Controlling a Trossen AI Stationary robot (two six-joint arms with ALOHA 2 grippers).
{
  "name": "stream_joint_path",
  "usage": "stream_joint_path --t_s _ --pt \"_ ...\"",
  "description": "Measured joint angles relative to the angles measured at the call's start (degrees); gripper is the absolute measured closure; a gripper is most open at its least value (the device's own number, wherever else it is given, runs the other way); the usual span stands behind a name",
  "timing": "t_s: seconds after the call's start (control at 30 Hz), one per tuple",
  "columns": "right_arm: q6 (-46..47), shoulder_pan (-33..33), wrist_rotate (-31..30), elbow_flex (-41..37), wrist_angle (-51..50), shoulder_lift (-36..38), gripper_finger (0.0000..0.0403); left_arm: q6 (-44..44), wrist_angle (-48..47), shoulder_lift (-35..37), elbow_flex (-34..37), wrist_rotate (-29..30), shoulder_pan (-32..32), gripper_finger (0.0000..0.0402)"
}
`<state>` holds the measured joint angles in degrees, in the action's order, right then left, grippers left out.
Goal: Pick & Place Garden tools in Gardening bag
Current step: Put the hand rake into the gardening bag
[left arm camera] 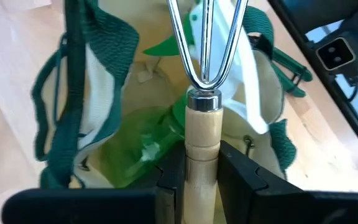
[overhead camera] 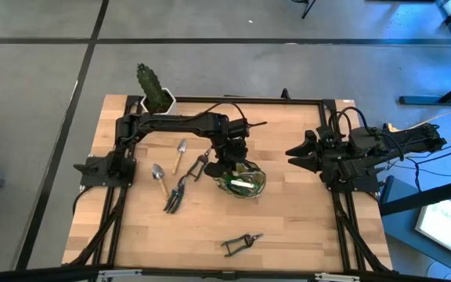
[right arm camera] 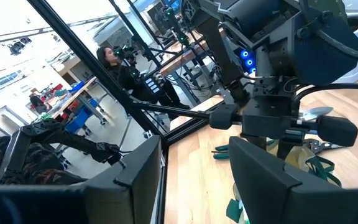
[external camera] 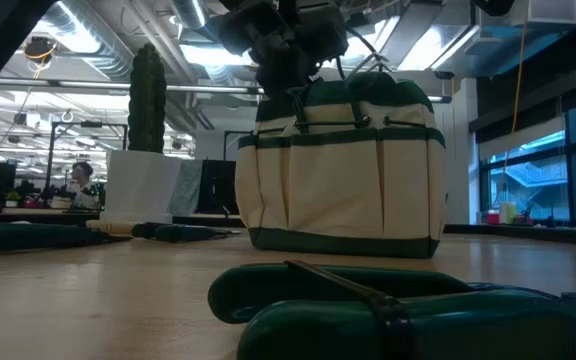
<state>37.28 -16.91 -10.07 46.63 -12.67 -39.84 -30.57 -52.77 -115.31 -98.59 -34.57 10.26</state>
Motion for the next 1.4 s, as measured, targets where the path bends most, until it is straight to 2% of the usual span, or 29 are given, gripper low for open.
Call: stream_joint_path --t_s 0.17,0.33,0.5,0.77,1.03,1.4 --pt "0.00 0.00 0.00 0.00 -0.01 -0.01 0.0210 0.15 0.03 0.00 0.00 2.03 0.36 0.0340" --pt "0.02 0.00 0.02 0.00 0.00 -0.01 0.0210 5.02 2.71 0.00 0.21 4.40 1.25 0.0340" --pt "0.02 0.00 0.02 0.00 -0.01 -0.01 0.0210 3.33 2.04 0.00 0.33 10.74 0.82 0.0340" --pt "0.01 0.00 0.04 0.00 0.00 -0.01 0.0210 -1.75 2.66 0.00 0.39 20.35 -3.56 0.0340" --pt "0.02 0.00 0.20 0.00 0.02 -0.61 0.0210 -1.83 12.06 0.00 0.39 35.52 -6.92 0.0340" --pt "0.02 -0.02 0.39 0.00 -0.45 -1.29 0.0210 -7.37 13.21 0.00 0.39 44.06 -8.12 0.0340"
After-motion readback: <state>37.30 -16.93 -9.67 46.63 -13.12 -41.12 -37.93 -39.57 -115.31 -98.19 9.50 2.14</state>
